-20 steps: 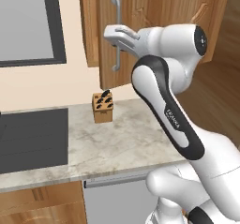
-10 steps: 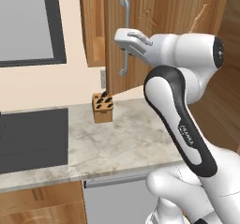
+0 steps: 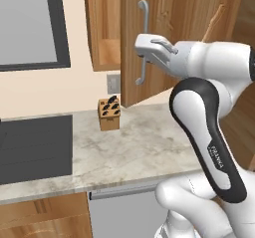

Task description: Open the cabinet, pick the kettle from the cabinet, and place it in the sink.

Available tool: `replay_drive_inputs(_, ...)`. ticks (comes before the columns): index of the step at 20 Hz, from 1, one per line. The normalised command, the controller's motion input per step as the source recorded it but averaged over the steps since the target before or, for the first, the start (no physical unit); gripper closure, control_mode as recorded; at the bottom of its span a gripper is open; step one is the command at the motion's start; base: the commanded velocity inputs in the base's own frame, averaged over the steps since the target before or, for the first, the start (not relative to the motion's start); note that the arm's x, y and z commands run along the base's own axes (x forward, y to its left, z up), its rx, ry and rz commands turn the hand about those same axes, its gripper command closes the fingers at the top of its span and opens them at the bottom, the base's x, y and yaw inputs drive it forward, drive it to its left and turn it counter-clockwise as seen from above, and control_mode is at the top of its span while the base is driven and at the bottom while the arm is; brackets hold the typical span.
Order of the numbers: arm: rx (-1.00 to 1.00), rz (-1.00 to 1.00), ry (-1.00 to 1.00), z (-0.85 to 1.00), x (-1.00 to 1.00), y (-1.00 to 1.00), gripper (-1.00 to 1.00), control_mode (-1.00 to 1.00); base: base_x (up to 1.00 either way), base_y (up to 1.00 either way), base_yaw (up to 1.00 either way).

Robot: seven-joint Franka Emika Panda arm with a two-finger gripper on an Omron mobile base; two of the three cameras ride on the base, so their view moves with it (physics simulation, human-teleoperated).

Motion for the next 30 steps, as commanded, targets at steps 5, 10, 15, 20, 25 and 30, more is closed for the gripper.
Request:
replay_drive_inputs(5,0.01,0.05,0.00,0.00,-0.38,-0.24,1.00,-1.00,0.00,0.00,0.00)
replay_drive_inputs(10,0.00,0.07,0.00,-0.01,-0.34,-0.28,1.00,-1.00,0.00,0.00,0.00)
replay_drive_inputs(15,0.01,0.07,0.00,-0.03,-0.32,-0.33,1.00,-1.00,0.00,0.00,0.00)
replay_drive_inputs(20,0.00,0.05,0.00,-0.03,-0.31,-0.35,1.00,-1.00,0.00,0.00,0.00)
replay_drive_inputs(25,0.00,0.05,0.00,-0.03,-0.30,-0.35,1.00,-1.00,0.00,0.00,0.00)
replay_drive_inputs(30,0.00,0.05,0.00,-0.03,-0.29,-0.39,1.00,-1.00,0.00,0.00,0.00)
